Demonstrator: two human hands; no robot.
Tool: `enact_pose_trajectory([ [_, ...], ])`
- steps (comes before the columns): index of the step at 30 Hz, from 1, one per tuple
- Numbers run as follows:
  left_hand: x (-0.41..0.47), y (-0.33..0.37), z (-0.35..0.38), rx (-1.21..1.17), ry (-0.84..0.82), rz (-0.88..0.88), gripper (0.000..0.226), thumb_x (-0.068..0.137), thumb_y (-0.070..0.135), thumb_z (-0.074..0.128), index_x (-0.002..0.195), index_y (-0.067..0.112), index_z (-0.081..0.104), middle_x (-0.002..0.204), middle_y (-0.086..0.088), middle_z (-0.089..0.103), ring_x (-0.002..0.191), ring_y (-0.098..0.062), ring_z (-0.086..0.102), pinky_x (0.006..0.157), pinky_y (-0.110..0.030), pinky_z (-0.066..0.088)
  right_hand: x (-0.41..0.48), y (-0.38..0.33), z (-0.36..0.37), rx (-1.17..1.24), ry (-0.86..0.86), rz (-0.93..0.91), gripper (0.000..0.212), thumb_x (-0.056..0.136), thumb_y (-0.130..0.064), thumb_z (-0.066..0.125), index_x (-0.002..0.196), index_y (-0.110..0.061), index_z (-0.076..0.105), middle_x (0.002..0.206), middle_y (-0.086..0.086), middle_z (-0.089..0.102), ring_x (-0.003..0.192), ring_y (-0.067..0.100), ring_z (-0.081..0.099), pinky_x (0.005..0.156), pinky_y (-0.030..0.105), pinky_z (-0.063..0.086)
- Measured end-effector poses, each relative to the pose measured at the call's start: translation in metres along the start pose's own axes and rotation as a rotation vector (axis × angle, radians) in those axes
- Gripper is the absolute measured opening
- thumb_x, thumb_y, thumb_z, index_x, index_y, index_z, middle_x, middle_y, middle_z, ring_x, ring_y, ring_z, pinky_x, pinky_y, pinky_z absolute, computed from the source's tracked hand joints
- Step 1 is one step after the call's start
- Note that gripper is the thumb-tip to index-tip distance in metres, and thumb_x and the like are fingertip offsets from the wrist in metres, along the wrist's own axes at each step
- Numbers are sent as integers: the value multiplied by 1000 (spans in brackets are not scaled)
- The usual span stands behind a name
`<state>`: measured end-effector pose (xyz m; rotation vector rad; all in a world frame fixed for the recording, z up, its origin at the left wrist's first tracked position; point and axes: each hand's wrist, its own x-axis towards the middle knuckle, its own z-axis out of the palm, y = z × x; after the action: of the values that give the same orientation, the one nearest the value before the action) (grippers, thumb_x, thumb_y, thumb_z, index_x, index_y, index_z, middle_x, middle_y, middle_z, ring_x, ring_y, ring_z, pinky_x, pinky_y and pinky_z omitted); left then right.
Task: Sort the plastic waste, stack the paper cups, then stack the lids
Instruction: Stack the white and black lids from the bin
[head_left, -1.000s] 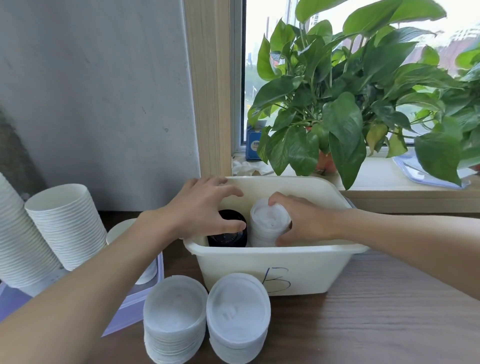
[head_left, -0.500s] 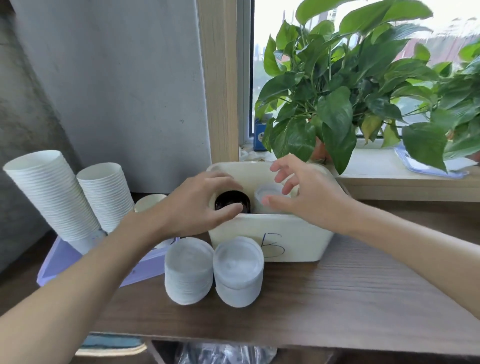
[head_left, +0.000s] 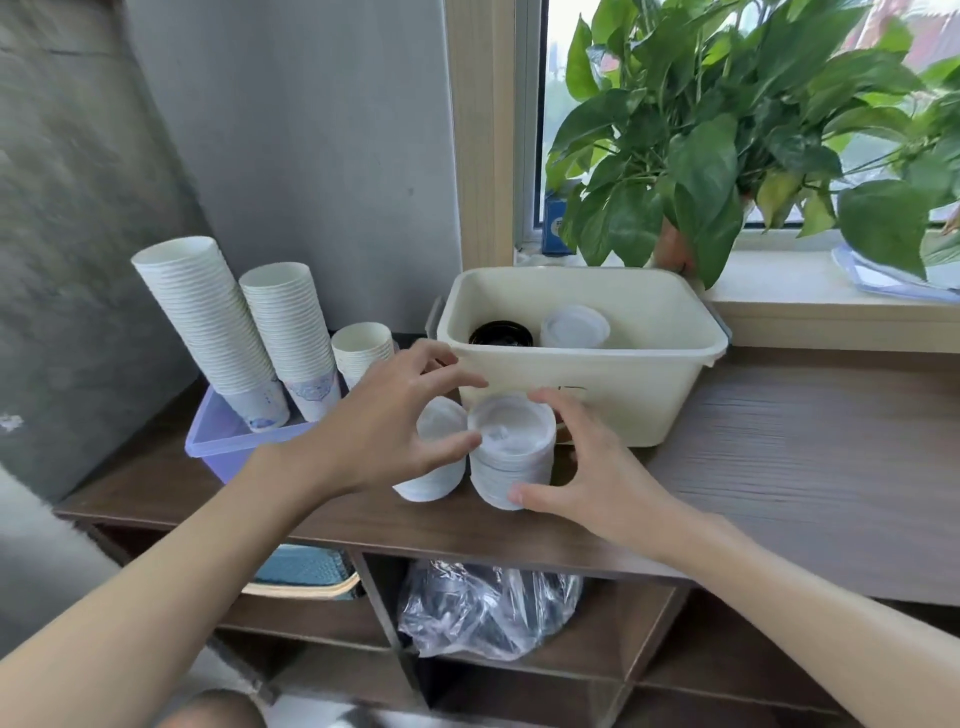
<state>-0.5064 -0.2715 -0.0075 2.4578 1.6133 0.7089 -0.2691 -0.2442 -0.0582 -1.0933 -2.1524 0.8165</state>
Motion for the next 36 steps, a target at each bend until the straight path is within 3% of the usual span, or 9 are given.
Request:
enact_pose_trajectory([
  [2, -1, -1, 3, 6, -46, -27, 54, 79, 61, 58, 128, 37, 61, 135, 6, 47, 123, -12, 50, 105, -46, 42, 1, 3, 9, -5, 8, 8, 85, 65, -46, 82, 130, -56, 27, 126, -27, 37, 122, -2, 34, 104, 26, 32],
  [6, -1, -6, 9, 29, -108, -55, 55, 81, 65, 52, 130, 41, 59, 134, 11, 50, 123, -12, 49, 105, -48, 40, 3, 10, 25, 5, 39, 26, 90, 64, -43, 84, 132, -52, 26, 132, -13, 44, 120, 7, 41, 97, 24, 34],
  [14, -5, -9, 21, 97, -171, -44, 66, 78, 67, 45, 136, 36, 53, 125, 12, 62, 120, -10, 55, 103, -47, 37, 4, 19, 38, 49, 134, 54, 87, 65, -34, 85, 131, -39, 29, 131, -17, 45, 114, 6, 44, 90, 23, 35],
  [20, -5, -8, 19, 49, -143, -36, 68, 80, 63, 50, 143, 41, 41, 123, 15, 63, 119, -8, 55, 104, -48, 40, 1, 17, 33, 49, 172, 59, 79, 64, -33, 85, 120, -42, 30, 118, -14, 48, 106, 7, 48, 85, 21, 36],
  [24, 2, -6, 7, -26, -21, -1, 72, 81, 56, 58, 147, 38, 37, 134, 11, 56, 125, -7, 52, 104, -47, 44, -3, 6, 10, 55, 204, 26, 77, 63, -33, 87, 113, -45, 30, 111, -22, 47, 102, -4, 47, 80, 11, 37],
  [29, 18, -4, -10, 7, 88, -2, 60, 85, 59, 52, 139, 31, 52, 141, 11, 46, 127, -8, 46, 108, -38, 39, 0, -21, -28, 44, 252, -31, 74, 64, -35, 86, 112, -44, 30, 107, -25, 45, 90, 6, 51, 78, 30, 49],
  [36, 35, -12, -14, 167, 10, -22, 54, 87, 60, 44, 131, 32, 59, 130, 14, 59, 125, -8, 48, 105, -40, 41, 24, -50, -72, 73, 265, -108, 74, 63, -30, 87, 115, -37, 34, 101, -15, 50, 91, 17, 56, 73, 36, 52],
])
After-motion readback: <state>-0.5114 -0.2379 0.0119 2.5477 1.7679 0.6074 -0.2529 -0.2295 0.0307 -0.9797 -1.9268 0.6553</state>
